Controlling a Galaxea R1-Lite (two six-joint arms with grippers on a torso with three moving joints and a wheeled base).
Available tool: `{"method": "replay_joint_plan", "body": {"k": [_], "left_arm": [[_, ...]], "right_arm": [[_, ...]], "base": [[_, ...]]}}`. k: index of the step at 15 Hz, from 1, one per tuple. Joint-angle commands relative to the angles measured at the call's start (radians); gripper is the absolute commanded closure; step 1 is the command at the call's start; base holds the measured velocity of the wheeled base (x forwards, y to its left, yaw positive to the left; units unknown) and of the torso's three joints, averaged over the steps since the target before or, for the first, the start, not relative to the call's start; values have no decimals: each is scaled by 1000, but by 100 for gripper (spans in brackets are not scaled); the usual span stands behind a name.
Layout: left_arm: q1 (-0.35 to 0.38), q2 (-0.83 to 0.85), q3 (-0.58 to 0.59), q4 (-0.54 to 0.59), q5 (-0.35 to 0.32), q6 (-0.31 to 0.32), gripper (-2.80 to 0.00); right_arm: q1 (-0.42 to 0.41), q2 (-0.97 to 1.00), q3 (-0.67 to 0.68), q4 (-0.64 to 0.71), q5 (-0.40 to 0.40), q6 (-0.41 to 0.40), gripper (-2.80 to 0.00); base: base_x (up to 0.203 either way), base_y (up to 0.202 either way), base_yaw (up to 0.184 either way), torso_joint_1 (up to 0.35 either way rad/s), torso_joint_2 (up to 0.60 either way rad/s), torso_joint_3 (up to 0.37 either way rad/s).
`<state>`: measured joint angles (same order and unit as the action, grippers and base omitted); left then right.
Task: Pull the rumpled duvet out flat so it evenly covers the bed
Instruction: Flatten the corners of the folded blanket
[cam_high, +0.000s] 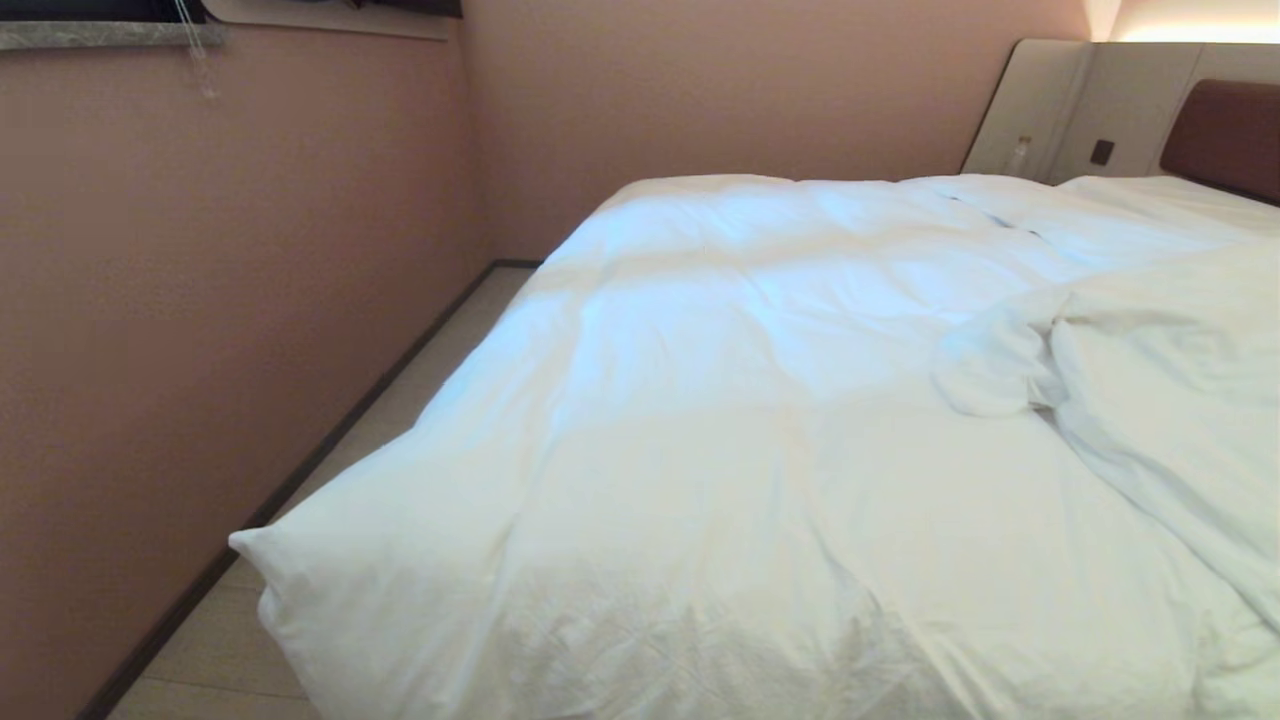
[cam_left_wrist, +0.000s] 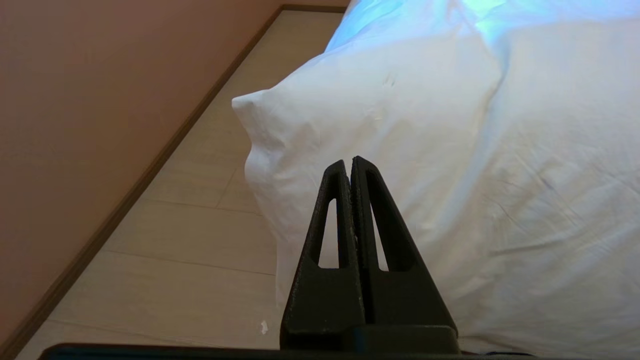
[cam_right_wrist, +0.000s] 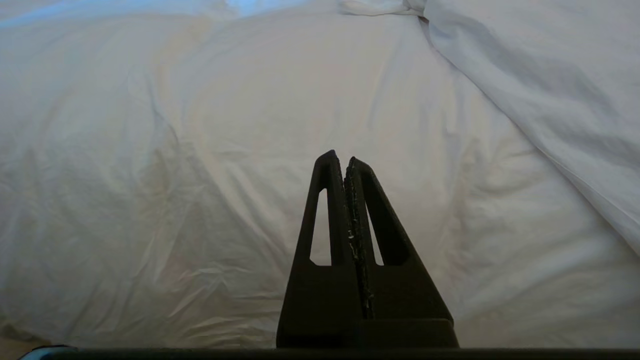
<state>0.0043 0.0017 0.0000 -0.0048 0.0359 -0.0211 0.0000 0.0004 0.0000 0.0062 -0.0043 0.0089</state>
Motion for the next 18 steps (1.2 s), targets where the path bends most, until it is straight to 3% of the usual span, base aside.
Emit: {"method": "replay_joint_plan", "body": {"k": [1,13,18], "left_arm": [[0,-2,0,-1,0,0,0],[0,-2,0,3,-1,-5,0],[1,131,0,-92,10,-24,0]], "right_arm": [[0,0,0,0,0,0,0],[0,0,0,0,0,0,0],[0,0,0,0,0,0,0]], "base": [[0,0,0,0,0,0],[0,0,0,0,0,0],[0,0,0,0,0,0]]}}
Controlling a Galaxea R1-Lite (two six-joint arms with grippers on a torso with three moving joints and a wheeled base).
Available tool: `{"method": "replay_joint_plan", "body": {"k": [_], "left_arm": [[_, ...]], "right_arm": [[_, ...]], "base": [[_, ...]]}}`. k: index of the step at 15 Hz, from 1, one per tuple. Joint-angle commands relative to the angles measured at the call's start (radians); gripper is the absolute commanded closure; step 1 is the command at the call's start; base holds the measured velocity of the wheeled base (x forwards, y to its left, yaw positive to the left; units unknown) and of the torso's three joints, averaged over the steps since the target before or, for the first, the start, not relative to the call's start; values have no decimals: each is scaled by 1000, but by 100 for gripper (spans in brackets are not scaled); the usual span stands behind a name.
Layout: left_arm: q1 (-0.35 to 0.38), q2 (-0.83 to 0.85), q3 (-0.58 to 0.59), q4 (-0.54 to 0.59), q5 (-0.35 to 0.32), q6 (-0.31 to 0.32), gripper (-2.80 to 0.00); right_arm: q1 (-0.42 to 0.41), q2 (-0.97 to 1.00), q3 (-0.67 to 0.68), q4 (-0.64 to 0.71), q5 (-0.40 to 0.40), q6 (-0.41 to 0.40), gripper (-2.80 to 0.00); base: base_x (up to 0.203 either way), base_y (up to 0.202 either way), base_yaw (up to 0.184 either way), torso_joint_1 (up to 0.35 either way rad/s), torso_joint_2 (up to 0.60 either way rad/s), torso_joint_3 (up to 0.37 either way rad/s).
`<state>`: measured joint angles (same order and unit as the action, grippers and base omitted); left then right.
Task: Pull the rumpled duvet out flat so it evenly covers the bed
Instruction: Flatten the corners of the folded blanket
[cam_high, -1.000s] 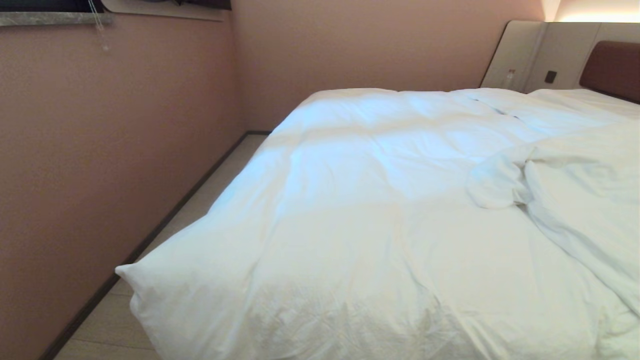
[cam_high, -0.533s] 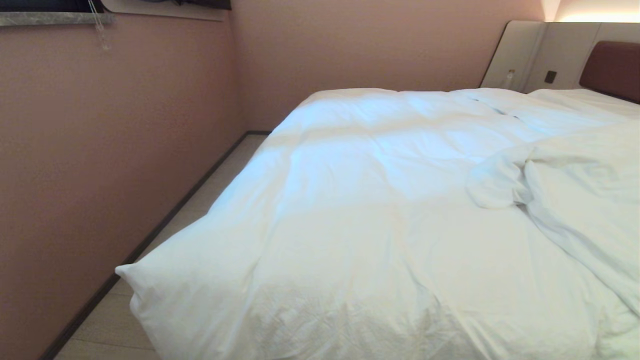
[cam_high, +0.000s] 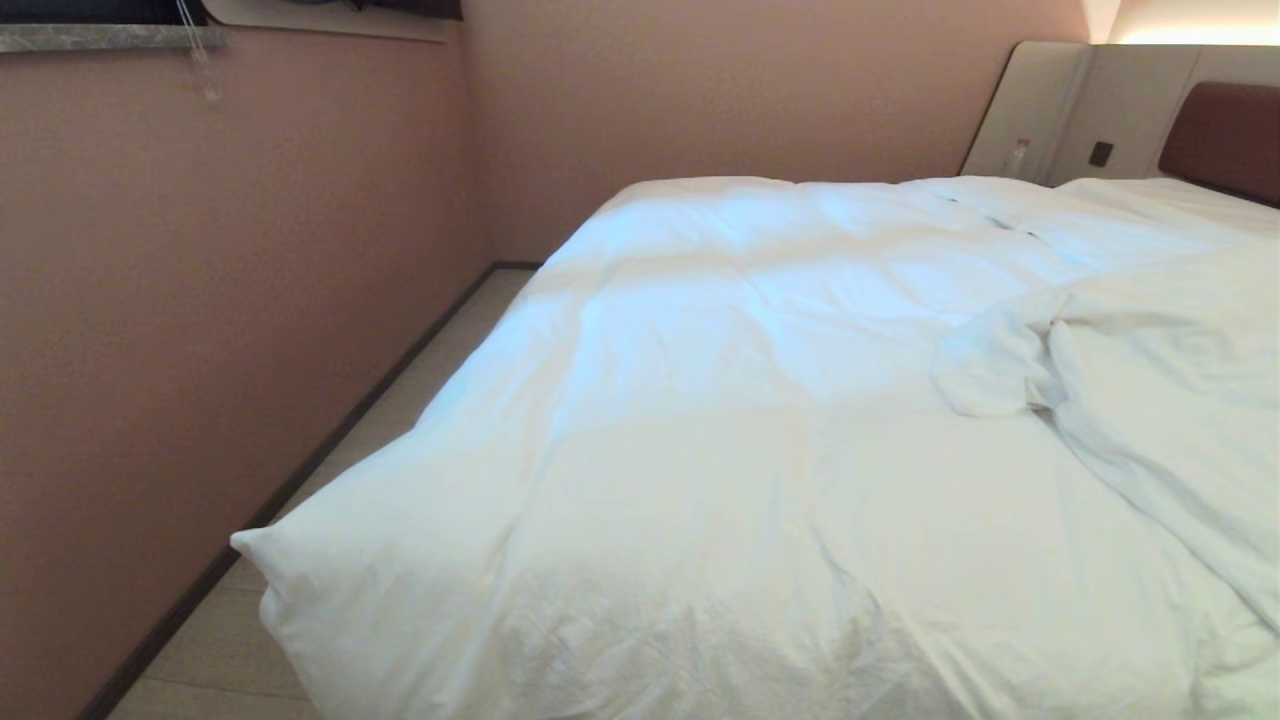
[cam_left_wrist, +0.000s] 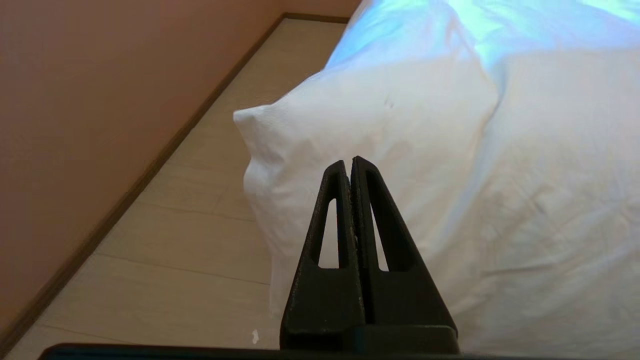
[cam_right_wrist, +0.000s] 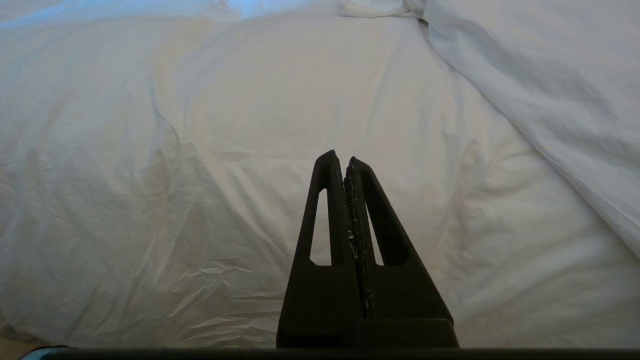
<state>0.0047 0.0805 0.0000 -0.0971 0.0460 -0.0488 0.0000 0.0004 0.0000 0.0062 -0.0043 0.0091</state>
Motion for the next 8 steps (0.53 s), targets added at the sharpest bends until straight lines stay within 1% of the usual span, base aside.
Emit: {"method": "replay_joint_plan", "body": {"k": [1,3,4,5,6,8], "left_arm": [[-3,132,-1,-53,1,-18,0],[-28,341,-34,-149,1,-106,0],[-48,461,-86,-171,3,-171,0],[-64,567,-158,-172,2,-238,0],[-75,659,-259,-154,-7,-304,0],[-82,861,-500,-78,-43,-434,0]], "right_arm": [[0,0,0,0,0,0,0],[0,0,0,0,0,0,0],[0,0,0,0,0,0,0],[0,0,0,0,0,0,0],[0,0,0,0,1,0,0],[0,0,0,1,0,0,0]], "base": [[0,0,0,0,0,0],[0,0,0,0,0,0],[0,0,0,0,0,0],[0,0,0,0,0,0],[0,0,0,0,0,0],[0,0,0,0,0,0]]}}
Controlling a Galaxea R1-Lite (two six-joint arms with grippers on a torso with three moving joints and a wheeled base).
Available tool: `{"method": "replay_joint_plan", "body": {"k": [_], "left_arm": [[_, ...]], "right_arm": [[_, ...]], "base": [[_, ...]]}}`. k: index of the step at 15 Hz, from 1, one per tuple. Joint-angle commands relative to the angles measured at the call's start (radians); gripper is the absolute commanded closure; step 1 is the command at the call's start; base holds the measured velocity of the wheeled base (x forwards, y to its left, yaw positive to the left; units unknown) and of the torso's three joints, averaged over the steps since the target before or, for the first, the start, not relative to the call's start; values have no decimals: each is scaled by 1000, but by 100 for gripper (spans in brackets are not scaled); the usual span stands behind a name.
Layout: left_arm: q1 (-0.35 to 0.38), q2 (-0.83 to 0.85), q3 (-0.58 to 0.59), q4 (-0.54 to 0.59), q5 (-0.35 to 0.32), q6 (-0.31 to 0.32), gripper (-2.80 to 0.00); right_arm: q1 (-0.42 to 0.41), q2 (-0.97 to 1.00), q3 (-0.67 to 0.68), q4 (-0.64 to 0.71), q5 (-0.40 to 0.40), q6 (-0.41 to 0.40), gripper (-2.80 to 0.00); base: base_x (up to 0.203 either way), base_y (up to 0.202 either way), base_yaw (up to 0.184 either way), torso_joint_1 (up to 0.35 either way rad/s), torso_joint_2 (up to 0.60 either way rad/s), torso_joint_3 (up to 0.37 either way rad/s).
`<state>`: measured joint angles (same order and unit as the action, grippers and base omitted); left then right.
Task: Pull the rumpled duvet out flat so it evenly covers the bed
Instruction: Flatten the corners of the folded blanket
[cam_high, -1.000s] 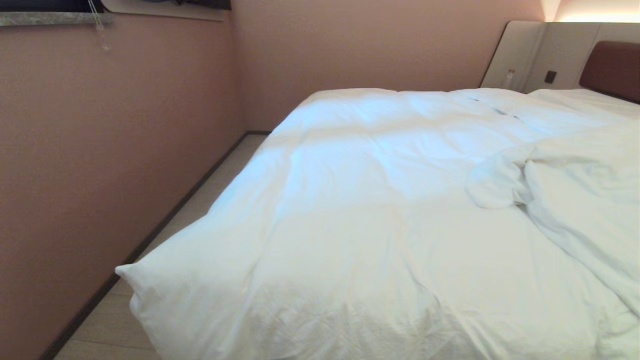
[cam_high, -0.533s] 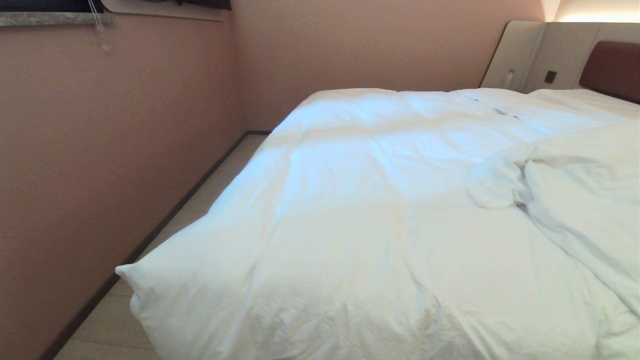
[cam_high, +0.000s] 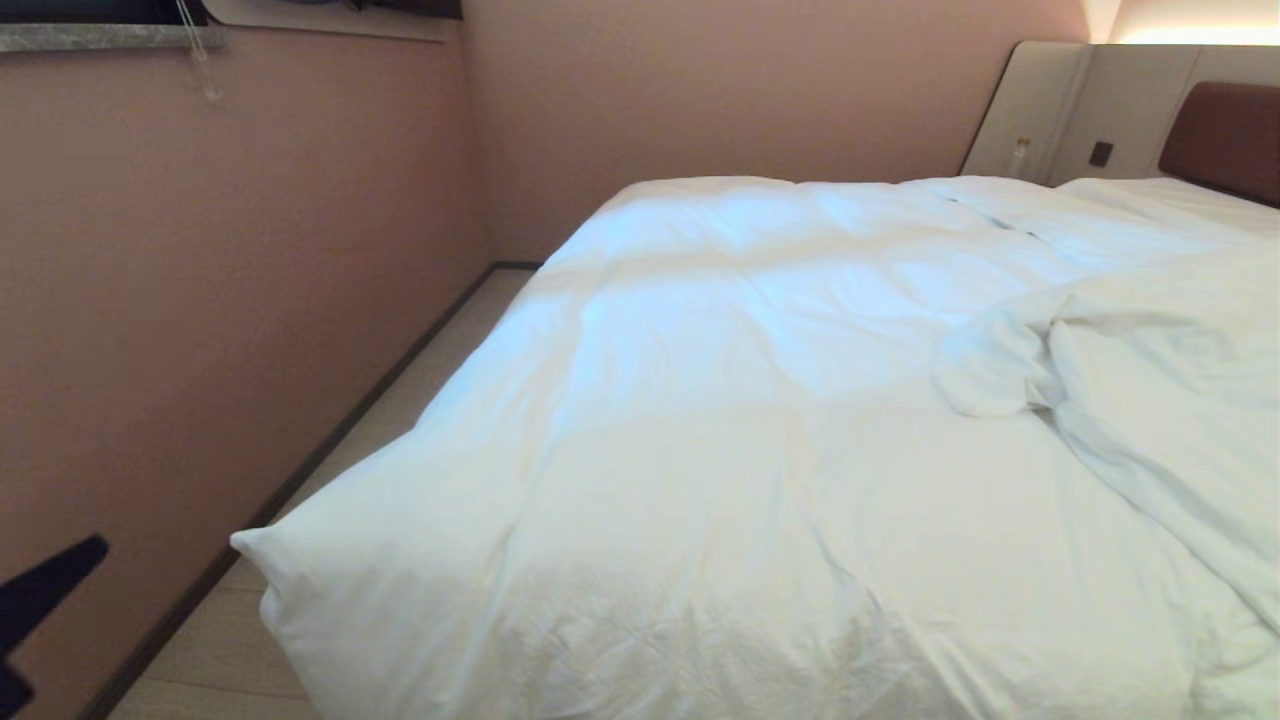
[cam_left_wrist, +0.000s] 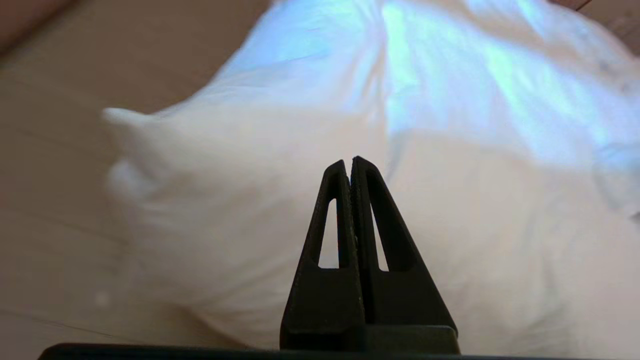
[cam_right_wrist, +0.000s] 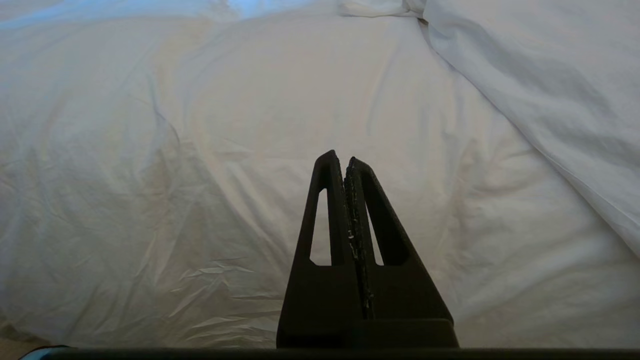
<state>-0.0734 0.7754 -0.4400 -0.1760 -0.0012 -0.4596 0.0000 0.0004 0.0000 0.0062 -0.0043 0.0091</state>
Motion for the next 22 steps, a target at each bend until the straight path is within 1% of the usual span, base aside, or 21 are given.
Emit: {"method": "replay_joint_plan", "body": {"k": [1,3,4,7,9,12,13,15,16,19,22], "left_arm": [[-1,288,-163,45,-13,-79,0],[15,485,-301,102,-35,-154,0],[31,602,-352,118,-42,-185,0],[88,862,-466,147,-56,-270,0],[129,983,-524,156,-56,-299,0],[205,1152,-630,168,-54,-310,0],[235,1200,-684,174,-53,-310,0],[281,1247,-757,188,-50,-309,0],[290,1268,-776,192,-49,-308,0],[291,1299,-780,191,-48,-302,0],[291,1316,-782,187,-48,-280,0]], "right_arm": [[0,0,0,0,0,0,0],[0,0,0,0,0,0,0],[0,0,0,0,0,0,0],[0,0,0,0,1,0,0],[0,0,0,0,0,0,0],[0,0,0,0,0,0,0],[0,0,0,0,0,0,0],[0,0,0,0,0,0,0],[0,0,0,0,0,0,0],[0,0,0,0,0,0,0],[0,0,0,0,0,0,0]], "base": [[0,0,0,0,0,0],[0,0,0,0,0,0],[0,0,0,0,0,0],[0,0,0,0,0,0],[0,0,0,0,0,0],[0,0,0,0,0,0],[0,0,0,0,0,0],[0,0,0,0,0,0],[0,0,0,0,0,0],[0,0,0,0,0,0],[0,0,0,0,0,0]]}}
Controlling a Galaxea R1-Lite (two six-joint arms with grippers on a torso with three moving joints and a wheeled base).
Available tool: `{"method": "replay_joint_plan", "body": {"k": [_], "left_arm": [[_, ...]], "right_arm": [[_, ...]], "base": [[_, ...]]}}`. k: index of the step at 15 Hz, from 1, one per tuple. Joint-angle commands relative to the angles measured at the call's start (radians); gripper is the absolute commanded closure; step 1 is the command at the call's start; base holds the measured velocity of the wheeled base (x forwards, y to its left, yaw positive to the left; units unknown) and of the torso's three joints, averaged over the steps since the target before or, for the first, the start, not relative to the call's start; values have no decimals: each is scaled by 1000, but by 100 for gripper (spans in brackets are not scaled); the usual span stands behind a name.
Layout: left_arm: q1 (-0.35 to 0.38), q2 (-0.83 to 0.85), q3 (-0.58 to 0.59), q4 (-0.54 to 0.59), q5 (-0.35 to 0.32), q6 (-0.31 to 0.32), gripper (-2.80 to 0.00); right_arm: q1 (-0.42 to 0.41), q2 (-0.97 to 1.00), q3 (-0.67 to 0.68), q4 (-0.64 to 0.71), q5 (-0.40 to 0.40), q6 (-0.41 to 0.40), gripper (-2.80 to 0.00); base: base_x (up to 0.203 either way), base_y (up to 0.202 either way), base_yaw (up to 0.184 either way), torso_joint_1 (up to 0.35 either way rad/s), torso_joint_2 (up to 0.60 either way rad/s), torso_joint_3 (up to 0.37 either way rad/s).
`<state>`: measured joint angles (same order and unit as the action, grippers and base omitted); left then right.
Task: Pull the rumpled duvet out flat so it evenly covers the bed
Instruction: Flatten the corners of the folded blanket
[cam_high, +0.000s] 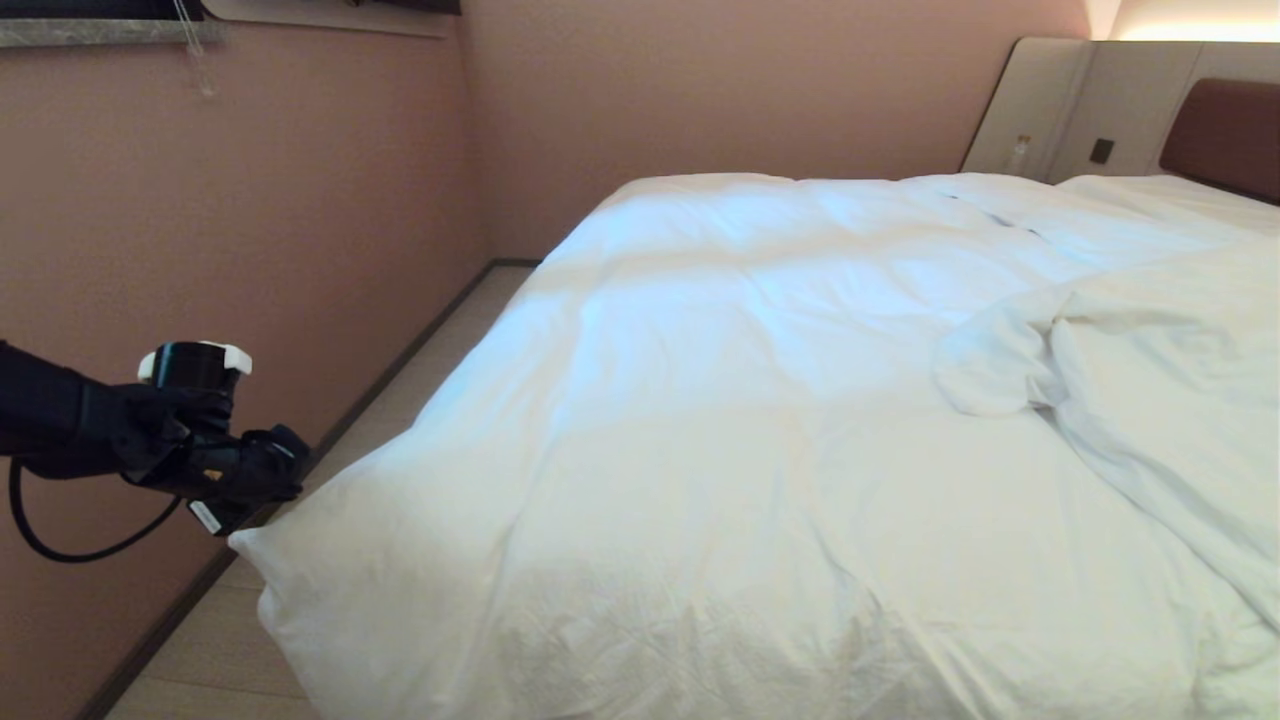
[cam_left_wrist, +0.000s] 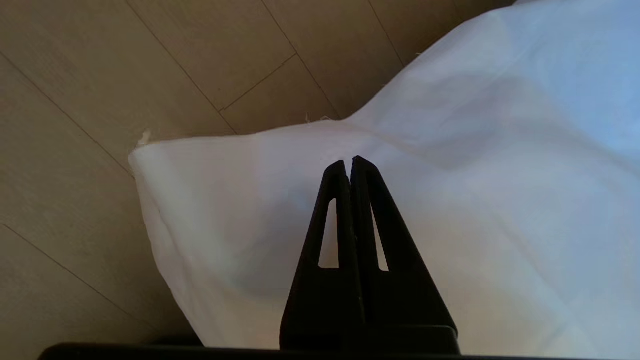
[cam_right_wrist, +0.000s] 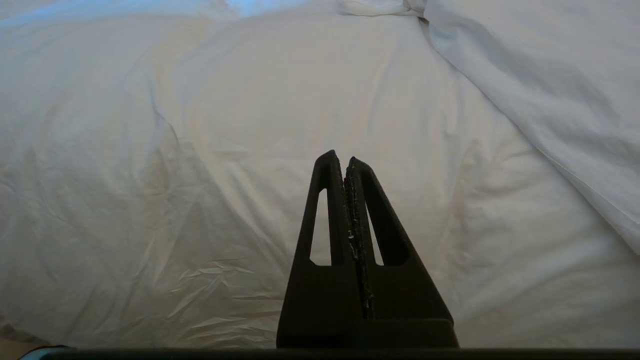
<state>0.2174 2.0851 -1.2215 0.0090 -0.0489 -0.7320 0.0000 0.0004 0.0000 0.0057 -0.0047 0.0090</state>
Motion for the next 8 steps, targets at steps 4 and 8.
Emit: {"method": "replay_joint_plan", "body": {"k": [4,8], "left_arm": [[0,48,-48,-11,-2,29,0],[-1,59,-23,-6,-2,101,0]], "right_arm": [[0,0,0,0,0,0,0],[0,0,0,0,0,0,0]], "base": [[0,0,0,0,0,0],[0,0,0,0,0,0]]}}
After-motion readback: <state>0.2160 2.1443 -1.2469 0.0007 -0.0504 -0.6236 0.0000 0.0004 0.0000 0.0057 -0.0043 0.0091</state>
